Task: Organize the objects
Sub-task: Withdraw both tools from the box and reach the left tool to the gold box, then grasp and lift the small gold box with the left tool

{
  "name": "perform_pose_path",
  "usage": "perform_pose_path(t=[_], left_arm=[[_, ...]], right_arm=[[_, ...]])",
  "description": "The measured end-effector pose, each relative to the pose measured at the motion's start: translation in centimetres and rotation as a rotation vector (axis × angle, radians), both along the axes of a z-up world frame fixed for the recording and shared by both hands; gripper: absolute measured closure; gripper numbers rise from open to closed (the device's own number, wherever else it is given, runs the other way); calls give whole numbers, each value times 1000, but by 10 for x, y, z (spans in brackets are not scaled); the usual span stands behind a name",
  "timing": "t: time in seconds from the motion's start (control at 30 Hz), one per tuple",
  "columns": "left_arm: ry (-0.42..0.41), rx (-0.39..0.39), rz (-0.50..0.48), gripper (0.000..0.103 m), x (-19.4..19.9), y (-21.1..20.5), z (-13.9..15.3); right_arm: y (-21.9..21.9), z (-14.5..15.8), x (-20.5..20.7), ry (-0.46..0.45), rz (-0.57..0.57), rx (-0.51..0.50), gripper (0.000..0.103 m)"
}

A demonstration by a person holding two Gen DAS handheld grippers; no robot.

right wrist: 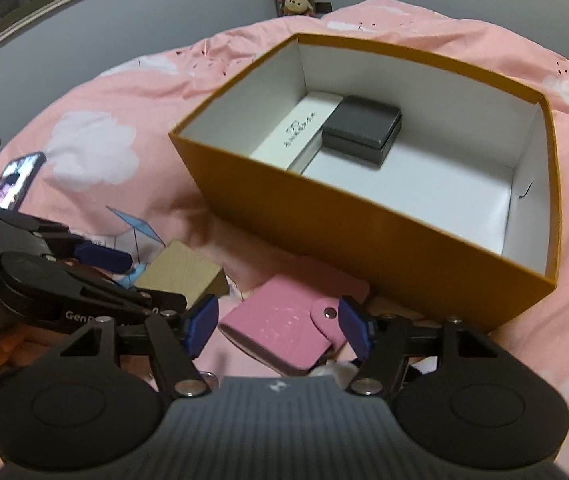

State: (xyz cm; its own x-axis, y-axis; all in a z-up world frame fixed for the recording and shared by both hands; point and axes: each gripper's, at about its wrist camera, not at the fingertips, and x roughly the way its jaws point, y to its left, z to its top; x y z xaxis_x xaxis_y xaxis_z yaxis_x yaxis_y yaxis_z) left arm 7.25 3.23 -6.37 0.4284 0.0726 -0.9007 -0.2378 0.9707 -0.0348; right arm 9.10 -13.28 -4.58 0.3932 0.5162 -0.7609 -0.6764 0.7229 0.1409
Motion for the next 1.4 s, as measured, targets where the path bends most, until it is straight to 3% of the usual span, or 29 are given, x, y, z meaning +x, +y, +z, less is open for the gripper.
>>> perform_pose_path(t=[0.63, 0.73, 0.83, 0.9, 1.0, 1.2, 1.4], left_arm=[[110, -15, -30, 7, 5, 3, -27], [108, -3, -35, 9, 1, 2, -26], [110, 13, -41, 18, -5, 0, -20], [103, 22, -49, 30, -9, -1, -16], [77, 33, -73, 36, -17, -2, -7], [-22, 40, -72, 36, -15, 7, 17], [-71, 12, -29, 36, 16, 16, 15]], right_arm=[[-7, -12, 6, 55, -66, -6, 30], [-9, -13, 8, 61, -82, -5, 30], [-10, -14, 8, 63, -88, -5, 30], [-10, -13, 8, 62, -86, -2, 30], [-10, -13, 7, 59, -82, 1, 30], [-11, -13, 8, 57, -84, 7, 30], [-12, -15, 11, 68, -96, 15, 30]])
